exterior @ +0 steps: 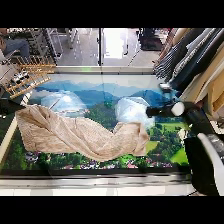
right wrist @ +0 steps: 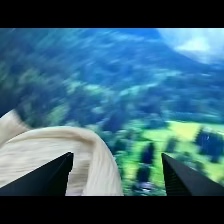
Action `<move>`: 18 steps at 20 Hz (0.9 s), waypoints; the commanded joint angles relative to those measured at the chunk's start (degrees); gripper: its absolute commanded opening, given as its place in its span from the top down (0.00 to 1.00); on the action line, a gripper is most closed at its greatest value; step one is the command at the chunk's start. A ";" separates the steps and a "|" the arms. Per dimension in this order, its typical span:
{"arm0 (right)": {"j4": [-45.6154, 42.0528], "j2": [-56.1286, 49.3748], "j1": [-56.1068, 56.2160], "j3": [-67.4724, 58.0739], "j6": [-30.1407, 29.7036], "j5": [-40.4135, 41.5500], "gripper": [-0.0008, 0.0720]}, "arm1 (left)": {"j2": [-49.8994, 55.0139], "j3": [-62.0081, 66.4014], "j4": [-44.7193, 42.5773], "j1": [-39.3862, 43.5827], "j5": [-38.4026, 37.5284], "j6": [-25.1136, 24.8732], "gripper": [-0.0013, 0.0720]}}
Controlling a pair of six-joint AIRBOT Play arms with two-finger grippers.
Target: Fold the clothes and pants, and hang the long-sleeved shirts on hangers.
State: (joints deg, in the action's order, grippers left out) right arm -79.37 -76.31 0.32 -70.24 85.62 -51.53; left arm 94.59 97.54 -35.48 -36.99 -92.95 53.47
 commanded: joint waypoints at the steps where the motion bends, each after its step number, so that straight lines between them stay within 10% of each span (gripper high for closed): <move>1: 6.86 -2.86 -14.69 -2.03 -1.22 -12.11 0.23 | 0.07 -0.02 -0.04 -0.07 0.48 0.11 0.96; 5: 23.76 0.76 -21.42 15.02 -15.52 -27.85 0.30 | 0.07 -0.02 0.00 0.07 0.48 0.11 0.96; 11: 24.11 6.64 -8.31 34.71 -22.69 -19.30 0.29 | 0.07 -0.02 0.00 0.13 -0.35 0.13 0.96; 18: 23.67 5.11 2.54 32.96 -11.06 -5.51 0.45 | 0.07 -0.02 -0.02 0.13 -0.37 0.11 0.96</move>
State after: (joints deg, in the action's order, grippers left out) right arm -55.70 -70.50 0.27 -37.60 69.93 -62.24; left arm 94.63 97.54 -35.48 -36.91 -93.23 53.63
